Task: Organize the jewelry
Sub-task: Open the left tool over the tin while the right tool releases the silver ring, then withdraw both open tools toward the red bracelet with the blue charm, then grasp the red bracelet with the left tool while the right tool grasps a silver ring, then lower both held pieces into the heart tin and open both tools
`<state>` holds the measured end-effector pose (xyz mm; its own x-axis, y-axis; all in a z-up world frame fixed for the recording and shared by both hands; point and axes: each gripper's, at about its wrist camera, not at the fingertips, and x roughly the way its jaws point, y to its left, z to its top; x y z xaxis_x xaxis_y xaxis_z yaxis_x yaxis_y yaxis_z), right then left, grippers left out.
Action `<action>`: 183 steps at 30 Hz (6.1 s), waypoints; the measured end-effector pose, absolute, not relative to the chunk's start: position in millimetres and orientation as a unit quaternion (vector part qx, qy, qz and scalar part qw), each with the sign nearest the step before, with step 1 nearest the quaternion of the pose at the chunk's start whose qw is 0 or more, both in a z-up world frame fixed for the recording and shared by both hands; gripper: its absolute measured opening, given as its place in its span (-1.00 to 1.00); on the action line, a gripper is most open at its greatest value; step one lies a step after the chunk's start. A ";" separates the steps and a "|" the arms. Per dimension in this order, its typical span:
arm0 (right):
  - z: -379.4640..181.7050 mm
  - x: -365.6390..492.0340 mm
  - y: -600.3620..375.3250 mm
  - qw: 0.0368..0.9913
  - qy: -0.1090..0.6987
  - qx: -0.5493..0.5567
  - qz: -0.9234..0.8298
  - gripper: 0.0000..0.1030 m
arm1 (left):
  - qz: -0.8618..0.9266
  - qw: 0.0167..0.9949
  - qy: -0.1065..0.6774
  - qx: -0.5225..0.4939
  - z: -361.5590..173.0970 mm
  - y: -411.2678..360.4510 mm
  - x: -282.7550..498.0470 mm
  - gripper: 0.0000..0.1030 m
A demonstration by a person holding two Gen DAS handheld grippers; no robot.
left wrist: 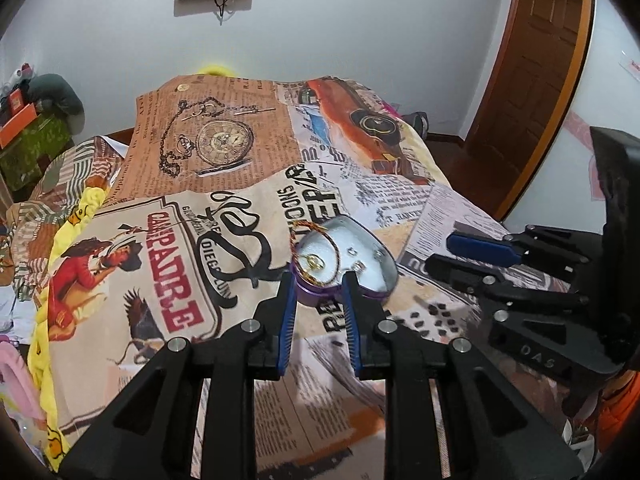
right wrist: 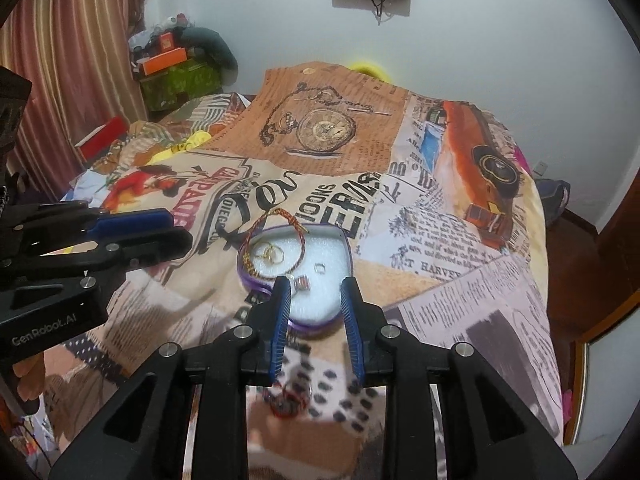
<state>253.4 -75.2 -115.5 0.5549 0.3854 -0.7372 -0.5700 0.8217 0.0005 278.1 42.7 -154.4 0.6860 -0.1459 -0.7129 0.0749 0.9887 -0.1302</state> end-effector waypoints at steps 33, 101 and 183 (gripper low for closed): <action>-175.9 225.2 -124.9 0.836 0.466 -0.066 0.282 -0.54 | -0.108 0.871 0.478 -0.041 -232.8 -15.8 281.3 -0.42; -172.1 243.8 -77.5 0.829 0.462 -0.096 0.299 -0.62 | -0.073 0.918 0.386 -0.060 -172.6 40.6 253.7 -0.89; -150.1 274.1 -57.2 0.874 0.379 -0.153 0.263 -0.56 | -0.060 0.918 0.385 -0.070 -172.4 49.5 318.8 -0.39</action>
<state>274.1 -57.2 -150.1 0.5739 0.3437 -0.7433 -0.5761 0.8145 -0.0681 318.8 49.5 -172.4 0.6968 -0.1631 -0.6984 0.0560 0.9832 -0.1737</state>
